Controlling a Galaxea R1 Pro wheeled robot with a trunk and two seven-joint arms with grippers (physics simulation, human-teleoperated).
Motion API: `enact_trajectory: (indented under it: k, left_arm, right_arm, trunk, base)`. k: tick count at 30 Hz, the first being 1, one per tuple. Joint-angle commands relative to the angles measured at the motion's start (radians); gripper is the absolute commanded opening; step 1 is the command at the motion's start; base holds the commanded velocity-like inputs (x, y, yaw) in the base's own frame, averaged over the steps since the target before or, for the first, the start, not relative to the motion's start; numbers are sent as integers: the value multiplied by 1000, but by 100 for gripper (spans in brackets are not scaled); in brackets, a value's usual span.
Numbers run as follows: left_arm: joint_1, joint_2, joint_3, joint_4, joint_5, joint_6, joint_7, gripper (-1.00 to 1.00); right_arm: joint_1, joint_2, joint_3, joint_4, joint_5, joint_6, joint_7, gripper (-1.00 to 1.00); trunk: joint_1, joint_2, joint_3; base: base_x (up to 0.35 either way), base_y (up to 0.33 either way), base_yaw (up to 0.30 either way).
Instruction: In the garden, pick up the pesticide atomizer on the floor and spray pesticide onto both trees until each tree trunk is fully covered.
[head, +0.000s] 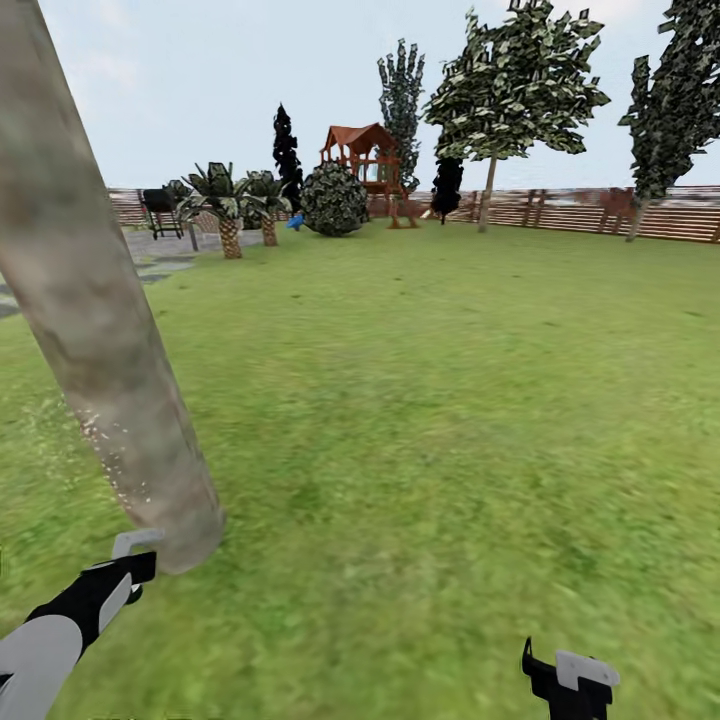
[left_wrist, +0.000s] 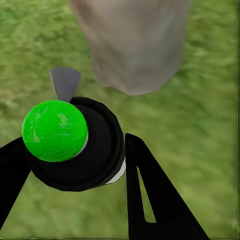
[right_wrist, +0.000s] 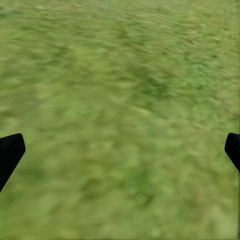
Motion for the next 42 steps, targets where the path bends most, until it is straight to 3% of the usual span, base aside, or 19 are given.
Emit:
enact_trajectory:
  k: [1, 29, 42]
  left_arm:
    - [0, 0, 0, 0, 0, 0, 0, -100]
    - [0, 0, 0, 0, 0, 0, 0, -100]
    - [0, 0, 0, 0, 0, 0, 0, -100]
  right_arm:
    - [0, 0, 0, 0, 0, 0, 0, 100]
    - [0, 0, 0, 0, 0, 0, 0, 100]
    - [0, 0, 1, 0, 0, 0, 0, 100]
  trunk:
    - [0, 0, 0]
    - [0, 0, 0]
    - [0, 0, 0]
  base:
    - [12, -269, 196]
    - [130, -252, 208]
    - [166, -244, 54]
